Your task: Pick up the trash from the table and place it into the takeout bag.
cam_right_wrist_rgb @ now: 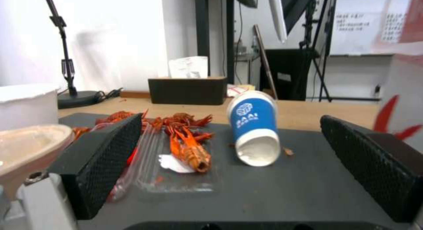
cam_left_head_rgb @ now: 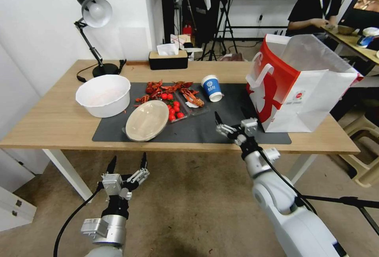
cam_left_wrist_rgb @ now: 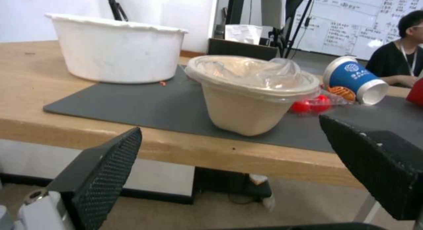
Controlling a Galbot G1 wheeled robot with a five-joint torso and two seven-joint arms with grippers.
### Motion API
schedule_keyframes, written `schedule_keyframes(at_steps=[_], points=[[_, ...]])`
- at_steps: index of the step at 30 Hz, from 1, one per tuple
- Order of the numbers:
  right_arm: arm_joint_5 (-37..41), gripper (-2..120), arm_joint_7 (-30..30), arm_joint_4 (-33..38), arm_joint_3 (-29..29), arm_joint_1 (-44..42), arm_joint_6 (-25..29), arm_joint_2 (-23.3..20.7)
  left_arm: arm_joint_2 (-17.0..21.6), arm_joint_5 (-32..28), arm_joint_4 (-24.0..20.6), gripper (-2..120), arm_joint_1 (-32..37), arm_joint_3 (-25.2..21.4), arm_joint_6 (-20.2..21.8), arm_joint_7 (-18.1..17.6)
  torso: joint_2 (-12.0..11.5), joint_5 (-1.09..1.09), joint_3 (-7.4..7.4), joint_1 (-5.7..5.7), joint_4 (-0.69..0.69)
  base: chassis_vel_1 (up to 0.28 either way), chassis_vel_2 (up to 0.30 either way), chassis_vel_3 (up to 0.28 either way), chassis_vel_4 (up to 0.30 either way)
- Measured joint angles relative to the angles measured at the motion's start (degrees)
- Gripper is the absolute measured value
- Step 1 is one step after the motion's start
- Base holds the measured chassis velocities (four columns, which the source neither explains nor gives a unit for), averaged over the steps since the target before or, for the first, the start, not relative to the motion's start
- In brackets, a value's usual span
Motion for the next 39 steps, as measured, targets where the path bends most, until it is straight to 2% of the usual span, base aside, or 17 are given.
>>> schedule_keyframes(at_steps=[6,14,23,39], points=[[3.0,100,2.8,-3.4,-3.4,7.4,-5.3,-0.4,-0.2,0.1,0.3,100,-0.3,0.0,0.2,0.0,0.0,-0.01,0.0,0.0,-0.01,0.0,0.0,0.0,0.0],[6.1,100,5.7,-8.8,-7.4,16.6,-9.0,-0.6,-0.2,0.1,0.5,100,-0.3,-0.4,0.3,0.0,0.0,0.0,0.0,0.0,0.0,0.0,0.0,0.0,0.0],[8.2,100,10.1,-16.1,-11.6,26.6,-13.9,1.8,-0.4,0.0,0.7,100,-0.2,-0.6,0.4,-0.1,0.0,0.0,0.0,-0.01,0.0,0.0,0.0,0.0,0.0],[9.2,100,15.8,-25.6,-14.1,34.6,-22.8,5.8,-0.4,-0.3,0.8,100,-0.1,-1.0,0.4,-0.2,0.0,0.0,-0.01,-0.01,0.0,0.0,0.0,0.0,0.0]])
